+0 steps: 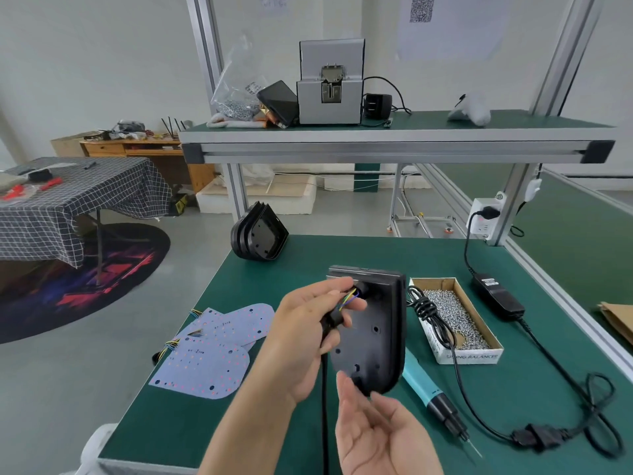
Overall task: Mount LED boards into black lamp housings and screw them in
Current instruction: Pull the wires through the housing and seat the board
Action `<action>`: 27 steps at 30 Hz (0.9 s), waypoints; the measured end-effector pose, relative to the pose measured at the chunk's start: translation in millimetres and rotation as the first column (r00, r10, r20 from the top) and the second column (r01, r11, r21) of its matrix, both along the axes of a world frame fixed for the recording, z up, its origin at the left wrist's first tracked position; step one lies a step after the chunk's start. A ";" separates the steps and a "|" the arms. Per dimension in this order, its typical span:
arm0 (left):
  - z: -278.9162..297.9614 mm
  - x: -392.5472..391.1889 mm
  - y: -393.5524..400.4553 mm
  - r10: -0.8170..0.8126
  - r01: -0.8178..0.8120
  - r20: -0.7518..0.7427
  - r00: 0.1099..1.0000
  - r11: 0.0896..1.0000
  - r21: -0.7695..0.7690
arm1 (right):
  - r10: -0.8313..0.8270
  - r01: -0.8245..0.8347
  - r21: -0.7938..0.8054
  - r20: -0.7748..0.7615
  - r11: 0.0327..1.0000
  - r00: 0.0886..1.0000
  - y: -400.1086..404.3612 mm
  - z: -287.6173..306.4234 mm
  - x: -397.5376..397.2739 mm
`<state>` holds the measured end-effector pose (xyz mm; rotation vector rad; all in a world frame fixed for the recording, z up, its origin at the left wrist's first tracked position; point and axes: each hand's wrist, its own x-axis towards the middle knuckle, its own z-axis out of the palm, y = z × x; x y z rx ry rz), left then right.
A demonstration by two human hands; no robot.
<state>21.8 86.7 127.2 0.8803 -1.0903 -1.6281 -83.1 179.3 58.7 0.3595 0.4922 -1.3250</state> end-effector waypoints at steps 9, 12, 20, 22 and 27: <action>-4.2 -8.2 -2.6 0.026 -0.024 0.052 0.998 0.999 -0.039 | 0.447 -0.482 0.070 -0.506 0.873 0.737 -18.0 36.1 -15.1; -3.3 -9.1 -2.6 0.028 -0.029 0.083 0.996 1.000 0.011 | 0.399 -0.553 0.011 -0.705 0.833 0.587 -20.1 50.3 -20.1; -12.1 -18.8 11.0 -0.015 0.020 0.299 0.954 1.000 -0.011 | -0.120 -0.293 -0.112 -0.993 0.950 -0.009 -41.5 44.9 -13.1; -15.2 -19.5 14.3 0.022 0.002 0.325 0.946 0.997 -0.072 | -0.131 -0.259 -0.145 -0.989 0.955 0.073 -46.2 45.0 -14.1; -29.2 -20.9 16.7 0.200 -0.144 0.397 0.896 0.976 -0.166 | -0.110 -0.210 -0.192 -0.931 0.959 0.348 -52.1 37.1 -13.8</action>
